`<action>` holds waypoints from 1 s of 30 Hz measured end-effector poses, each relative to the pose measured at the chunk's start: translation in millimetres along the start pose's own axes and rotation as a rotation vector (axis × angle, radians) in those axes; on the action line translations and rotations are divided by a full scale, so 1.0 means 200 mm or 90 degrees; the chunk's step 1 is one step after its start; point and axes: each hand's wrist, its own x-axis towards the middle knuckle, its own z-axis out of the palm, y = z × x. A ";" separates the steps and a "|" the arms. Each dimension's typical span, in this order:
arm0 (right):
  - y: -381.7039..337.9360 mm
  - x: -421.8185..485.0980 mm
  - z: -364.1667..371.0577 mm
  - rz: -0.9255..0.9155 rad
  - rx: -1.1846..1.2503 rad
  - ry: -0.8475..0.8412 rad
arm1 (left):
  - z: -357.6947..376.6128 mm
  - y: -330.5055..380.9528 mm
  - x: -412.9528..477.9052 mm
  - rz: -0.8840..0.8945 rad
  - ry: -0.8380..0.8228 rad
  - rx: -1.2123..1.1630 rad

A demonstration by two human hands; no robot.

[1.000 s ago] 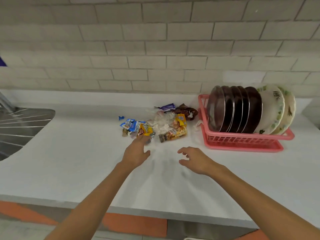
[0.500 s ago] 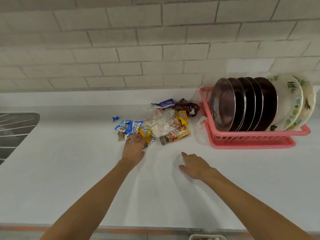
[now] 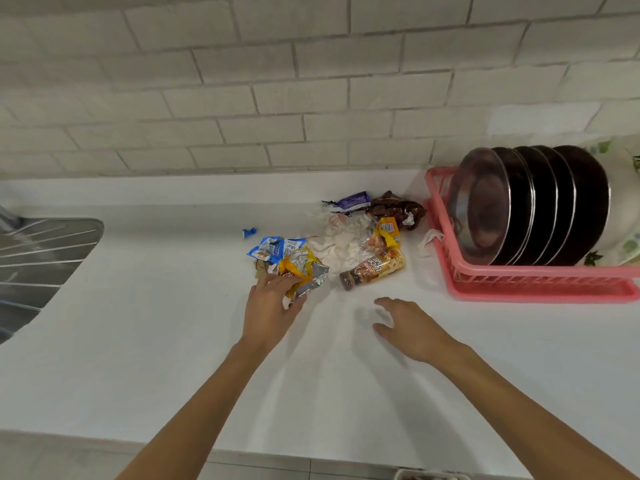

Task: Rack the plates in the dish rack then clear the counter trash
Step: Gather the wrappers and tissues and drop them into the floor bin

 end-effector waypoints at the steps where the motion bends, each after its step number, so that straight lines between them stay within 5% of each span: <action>1: -0.02 0.00 0.00 -0.041 0.074 0.033 | -0.02 0.03 -0.03 -0.008 0.011 -0.039; 7: -0.20 -0.01 -0.05 -0.200 0.283 0.032 | -0.07 0.25 -0.12 -0.054 0.005 -0.258; 20: -0.14 0.00 -0.12 -0.207 0.375 0.187 | 0.02 0.55 -0.09 -0.226 -0.100 -0.625; 27: -0.07 0.05 -0.15 -0.116 0.474 0.210 | 0.05 0.57 -0.11 -0.208 -0.101 -0.503; 30: -0.11 0.06 -0.13 -0.132 0.498 0.205 | 0.05 0.59 -0.11 -0.269 -0.097 -0.570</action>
